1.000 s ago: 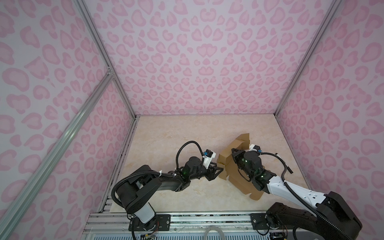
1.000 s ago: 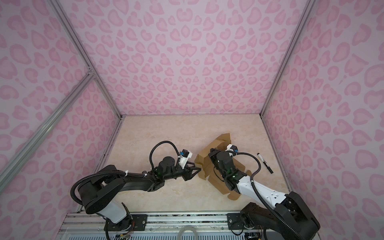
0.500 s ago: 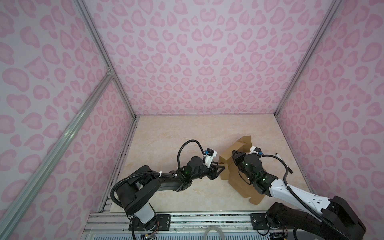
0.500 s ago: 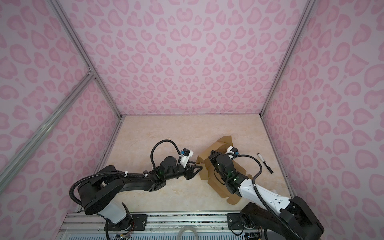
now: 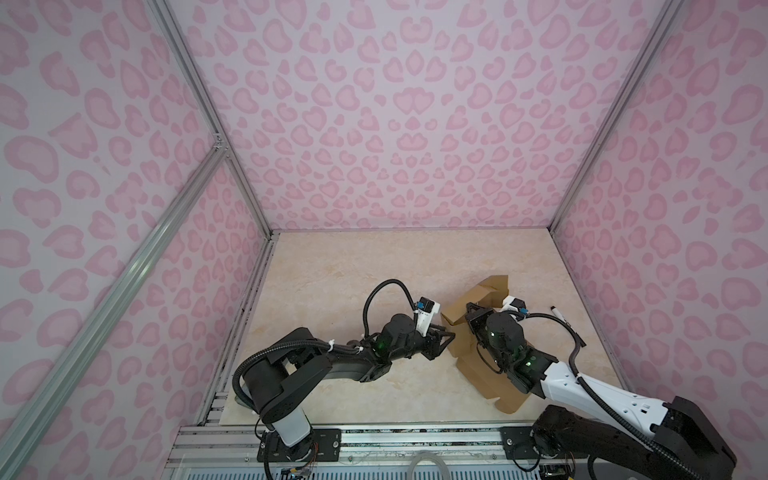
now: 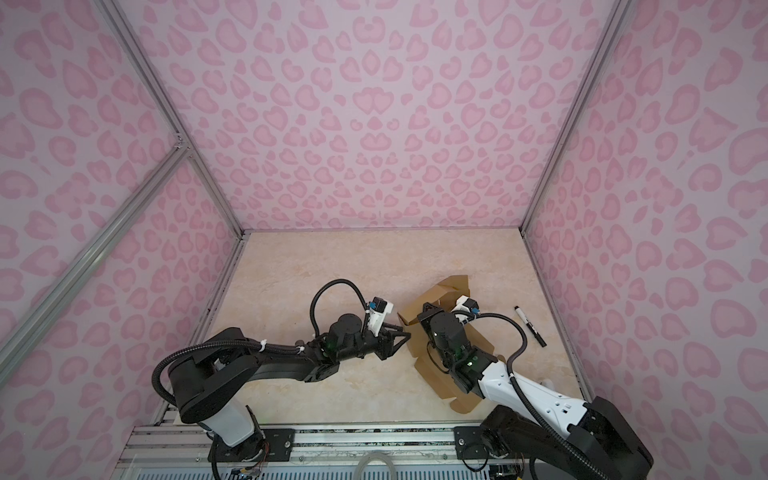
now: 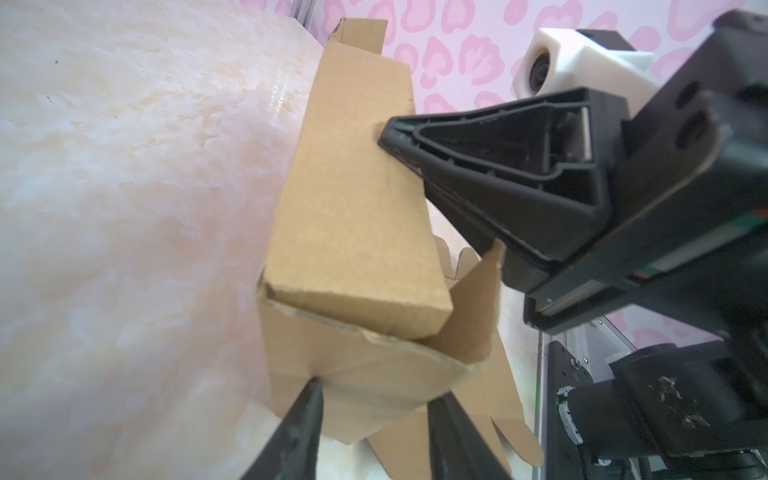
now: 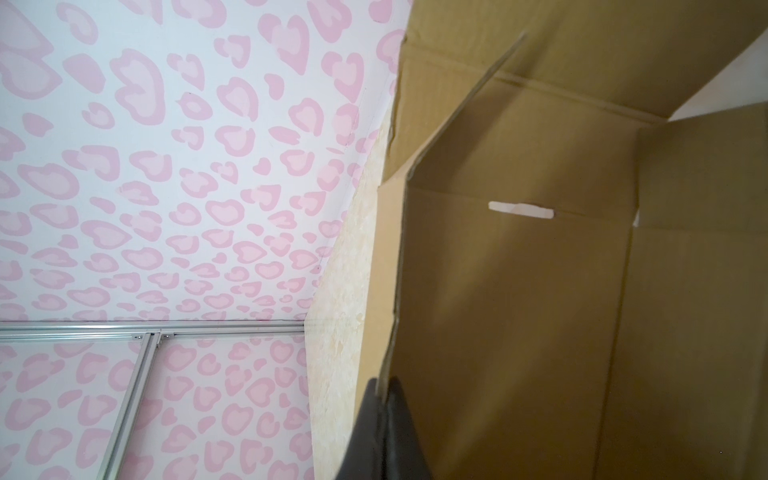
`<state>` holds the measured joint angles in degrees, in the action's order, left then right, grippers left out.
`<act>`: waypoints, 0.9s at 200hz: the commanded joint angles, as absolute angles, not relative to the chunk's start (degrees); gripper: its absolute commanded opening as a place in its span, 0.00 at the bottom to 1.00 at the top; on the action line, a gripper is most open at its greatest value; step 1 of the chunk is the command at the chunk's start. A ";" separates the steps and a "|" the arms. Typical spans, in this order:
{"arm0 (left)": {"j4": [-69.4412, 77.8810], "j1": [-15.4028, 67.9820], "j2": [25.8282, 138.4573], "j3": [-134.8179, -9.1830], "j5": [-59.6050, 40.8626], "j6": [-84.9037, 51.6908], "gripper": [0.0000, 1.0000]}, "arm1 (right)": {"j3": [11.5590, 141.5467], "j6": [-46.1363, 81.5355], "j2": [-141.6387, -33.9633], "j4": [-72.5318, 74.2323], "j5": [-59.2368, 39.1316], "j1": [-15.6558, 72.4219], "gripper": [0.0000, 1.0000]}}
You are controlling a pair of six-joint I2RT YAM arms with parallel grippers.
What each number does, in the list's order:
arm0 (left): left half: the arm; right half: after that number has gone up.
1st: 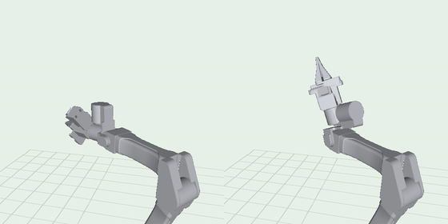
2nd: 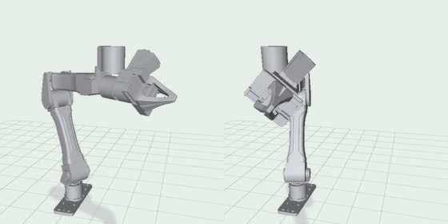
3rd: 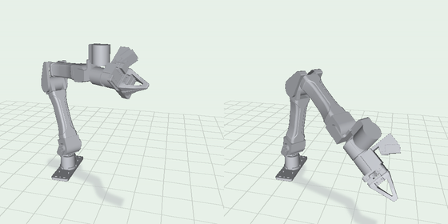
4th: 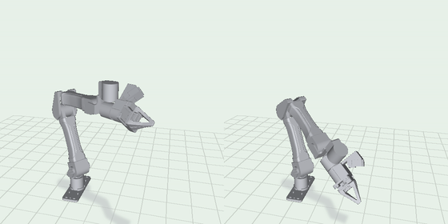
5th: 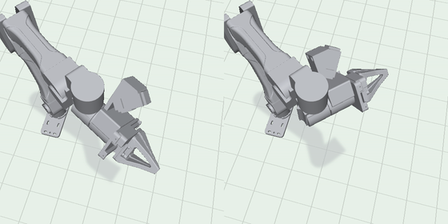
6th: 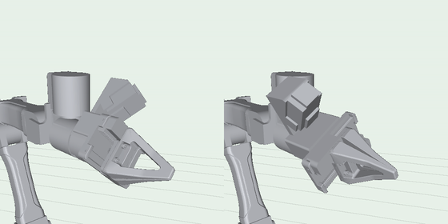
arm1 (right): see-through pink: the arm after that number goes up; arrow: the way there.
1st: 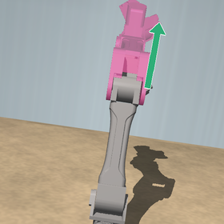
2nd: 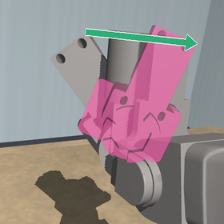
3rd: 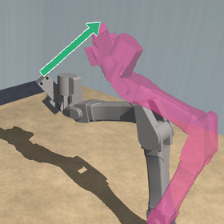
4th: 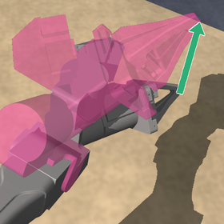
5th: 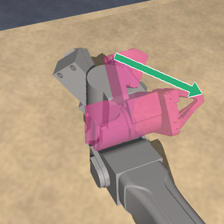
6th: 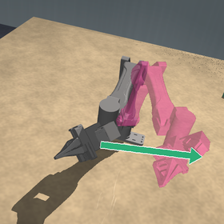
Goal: Fold the paper box
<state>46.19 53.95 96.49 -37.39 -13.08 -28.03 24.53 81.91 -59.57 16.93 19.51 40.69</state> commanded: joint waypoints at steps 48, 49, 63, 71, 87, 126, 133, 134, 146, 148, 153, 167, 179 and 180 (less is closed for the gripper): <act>44.94 55.28 96.45 -39.36 -7.76 -28.32 0.42 | 24.94 84.23 -57.69 11.11 24.03 43.93 0.00; 44.84 55.32 96.39 -39.37 -7.66 -28.31 0.42 | 24.95 84.26 -57.68 11.00 24.05 43.98 0.00; 43.68 55.54 95.75 -39.48 -6.34 -28.00 0.42 | 25.22 84.70 -57.09 9.51 23.95 44.09 0.00; 42.89 55.63 95.39 -39.55 -5.64 -27.86 0.42 | 25.35 85.06 -56.96 9.15 24.04 44.27 0.00; 41.58 55.63 94.63 -39.57 -4.03 -27.56 0.42 | 25.14 86.52 -56.69 8.84 24.40 44.55 0.00; 37.82 55.63 92.87 -40.03 0.49 -25.80 0.42 | 25.25 87.95 -56.36 9.72 25.44 45.84 0.00; 37.23 55.63 92.44 -40.13 1.05 -25.39 0.42 | 25.36 88.62 -56.19 9.35 26.00 46.28 0.00; 37.12 55.63 92.44 -40.15 1.21 -25.31 0.42 | 25.38 88.69 -56.18 9.29 26.10 46.34 0.00; 35.88 55.63 92.12 -40.54 2.00 -24.64 0.43 | 25.41 89.21 -56.00 9.26 26.86 47.13 0.00; 35.58 55.63 92.11 -40.65 2.19 -24.55 0.43 | 25.47 89.39 -55.99 9.13 26.95 47.18 0.00; 35.07 55.63 92.08 -40.87 2.63 -24.43 0.43 | 25.60 89.80 -55.99 8.63 27.33 47.64 0.00; 34.22 55.63 91.66 -41.07 4.00 -23.77 0.43 | 25.99 90.61 -56.03 7.84 28.78 49.16 0.00; 33.34 55.61 91.12 -41.08 5.28 -23.16 0.43 | 26.52 91.75 -56.07 6.15 30.27 50.60 0.00; 33.28 55.58 91.05 -41.11 5.32 -23.05 0.43 | 26.58 91.84 -56.07 5.97 30.43 50.66 0.00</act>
